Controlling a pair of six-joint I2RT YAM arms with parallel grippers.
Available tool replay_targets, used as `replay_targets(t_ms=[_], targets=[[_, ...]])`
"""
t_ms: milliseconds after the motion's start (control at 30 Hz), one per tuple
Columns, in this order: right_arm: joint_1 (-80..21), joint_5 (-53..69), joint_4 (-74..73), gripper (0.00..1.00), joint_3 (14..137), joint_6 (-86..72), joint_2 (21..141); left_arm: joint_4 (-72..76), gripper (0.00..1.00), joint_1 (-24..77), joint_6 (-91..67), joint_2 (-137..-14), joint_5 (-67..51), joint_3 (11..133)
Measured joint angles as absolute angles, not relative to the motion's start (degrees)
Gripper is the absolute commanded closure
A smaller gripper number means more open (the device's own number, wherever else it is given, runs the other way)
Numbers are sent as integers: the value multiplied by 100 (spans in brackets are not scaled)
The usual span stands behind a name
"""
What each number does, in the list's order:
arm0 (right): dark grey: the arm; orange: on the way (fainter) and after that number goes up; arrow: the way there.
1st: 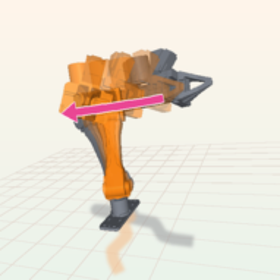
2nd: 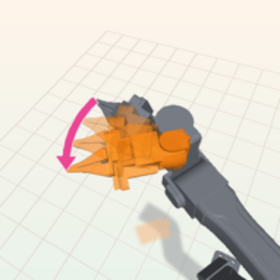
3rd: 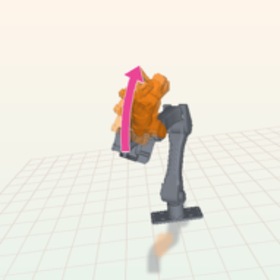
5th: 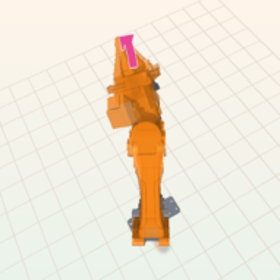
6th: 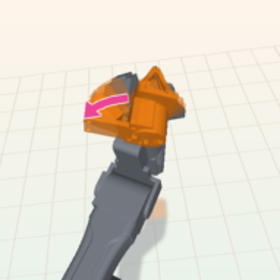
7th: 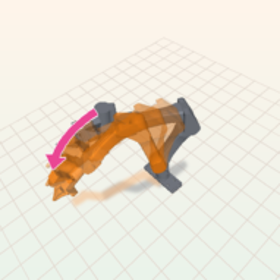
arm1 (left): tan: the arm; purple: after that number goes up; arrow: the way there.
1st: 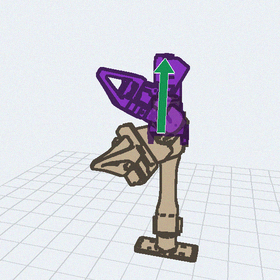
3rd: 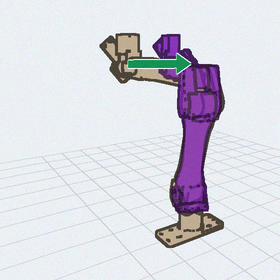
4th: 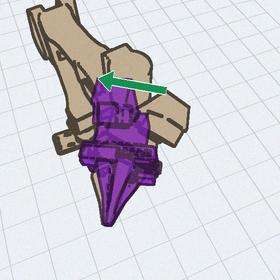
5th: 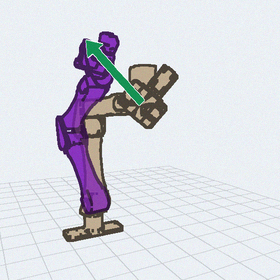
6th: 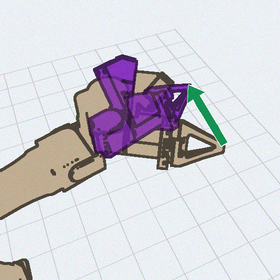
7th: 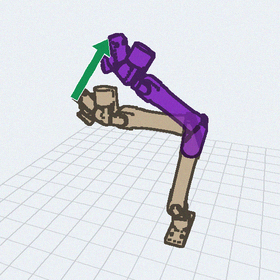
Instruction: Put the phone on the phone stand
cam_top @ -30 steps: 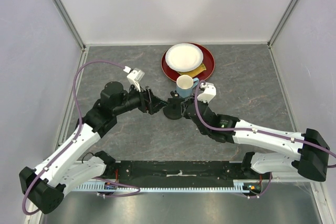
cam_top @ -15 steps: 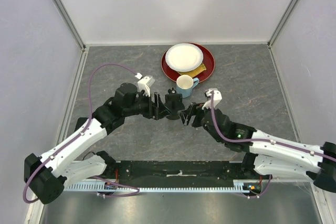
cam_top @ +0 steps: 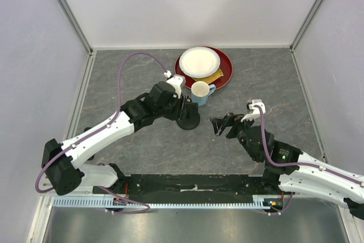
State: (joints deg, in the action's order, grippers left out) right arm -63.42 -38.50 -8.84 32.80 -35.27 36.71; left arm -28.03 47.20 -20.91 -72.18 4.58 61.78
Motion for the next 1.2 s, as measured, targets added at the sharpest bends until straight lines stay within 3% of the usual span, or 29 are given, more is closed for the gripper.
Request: replay_targets(t_ms=[100,367,533,633,667,767,867,967,1067,1200], targets=[[-6342,-3872,-963,6,3242,-3531,3586,-2936,55,4733,-1951,-7402,709,6257],[-6342,-3881,-1076,6,3227,-3531,3872,-3020,76,4737,-1660,-7454,1076,6294],[-6342,-3870,-1138,6,3227,-3559,4016,-3030,77,4740,-1577,-7452,1288,6294],[-6342,-3868,-1135,5,3227,-3559,4064,-3041,66,4737,-1570,-7428,1350,6294],[-6342,-3868,-1135,5,3227,-3557,4088,-3059,52,4737,-1573,-7404,1345,6294],[-6342,-3850,-1144,5,3227,-3562,4134,-3155,35,4740,-1608,-7227,1339,6283],[-6342,-3835,-1146,5,3225,-3579,4112,-3227,27,4727,-1708,-6726,1354,6112],[-6342,-3835,-1146,5,3208,-3579,4077,-3507,25,4484,-1909,-6062,1374,5948],[-6342,-3833,-1146,5,3208,-3570,4088,-3697,15,3625,-2110,-5640,1302,5887],[-6342,-3791,-1151,5,3208,-3575,4119,-3774,5,1594,-2611,-5312,1127,5535]])
